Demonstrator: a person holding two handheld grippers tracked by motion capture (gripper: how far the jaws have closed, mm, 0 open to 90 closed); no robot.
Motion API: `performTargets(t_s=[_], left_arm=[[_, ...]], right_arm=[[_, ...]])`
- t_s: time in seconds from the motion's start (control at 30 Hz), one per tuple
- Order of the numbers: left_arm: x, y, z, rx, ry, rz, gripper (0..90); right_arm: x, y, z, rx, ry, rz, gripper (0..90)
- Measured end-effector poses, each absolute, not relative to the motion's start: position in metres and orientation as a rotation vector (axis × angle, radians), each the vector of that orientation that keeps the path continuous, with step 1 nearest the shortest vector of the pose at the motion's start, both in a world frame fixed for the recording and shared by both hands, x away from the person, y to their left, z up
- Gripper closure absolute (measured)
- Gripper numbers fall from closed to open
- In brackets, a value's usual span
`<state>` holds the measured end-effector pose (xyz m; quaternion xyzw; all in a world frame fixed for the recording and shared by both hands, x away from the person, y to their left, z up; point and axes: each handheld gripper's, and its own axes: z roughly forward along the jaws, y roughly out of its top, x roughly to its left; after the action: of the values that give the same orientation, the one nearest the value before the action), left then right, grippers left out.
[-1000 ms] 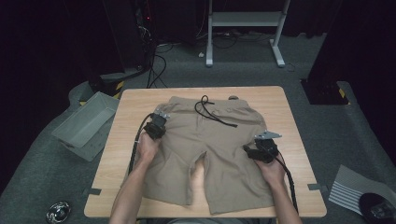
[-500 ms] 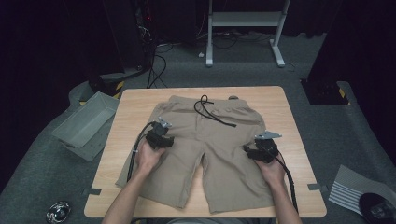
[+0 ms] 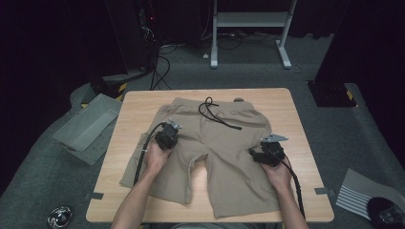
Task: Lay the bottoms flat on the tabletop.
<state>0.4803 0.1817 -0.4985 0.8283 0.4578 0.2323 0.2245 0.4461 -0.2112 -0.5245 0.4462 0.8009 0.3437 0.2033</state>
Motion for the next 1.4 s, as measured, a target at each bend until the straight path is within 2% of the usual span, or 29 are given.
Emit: performTargets(t_s=[0.1,0.17,0.2,0.4,0.57,0.8,0.9,1.0,1.07,1.2,1.4], left_arm=[[0.467,0.175,-0.490,2.259,1.212,0.660,61.9],[0.457,0.164,-0.483,2.250,1.135,0.594,51.5],[0.454,0.159,-0.482,2.251,1.113,0.564,47.7],[0.438,0.113,-0.489,2.286,0.980,0.434,39.1],[0.427,0.098,-0.508,2.345,0.974,0.484,37.7],[0.455,0.097,-0.512,2.256,1.092,0.421,36.5],[0.449,0.101,-0.509,2.257,1.089,0.478,36.9],[0.436,0.123,-0.502,2.224,1.100,0.550,38.9],[0.429,0.147,-0.496,2.201,1.133,0.622,44.2],[0.424,0.198,-0.488,2.158,1.273,0.731,49.3],[0.426,0.247,-0.502,2.106,1.512,0.706,48.1]], right_arm=[[0.446,-0.211,-0.525,1.245,2.235,0.959,38.4],[0.446,-0.211,-0.525,1.245,2.235,0.959,38.4],[0.446,-0.211,-0.525,1.245,2.235,0.959,38.4],[0.446,-0.211,-0.525,1.245,2.235,0.959,38.4],[0.447,-0.211,-0.525,1.250,2.231,0.957,38.6],[0.468,-0.223,-0.524,1.276,2.204,0.945,38.6],[0.473,-0.227,-0.524,1.293,2.191,0.939,38.6],[0.471,-0.227,-0.524,1.294,2.188,0.935,38.6],[0.471,-0.227,-0.524,1.294,2.189,0.935,38.6],[0.470,-0.227,-0.524,1.288,2.187,0.929,38.6],[0.470,-0.227,-0.524,1.282,2.188,0.928,38.6]])
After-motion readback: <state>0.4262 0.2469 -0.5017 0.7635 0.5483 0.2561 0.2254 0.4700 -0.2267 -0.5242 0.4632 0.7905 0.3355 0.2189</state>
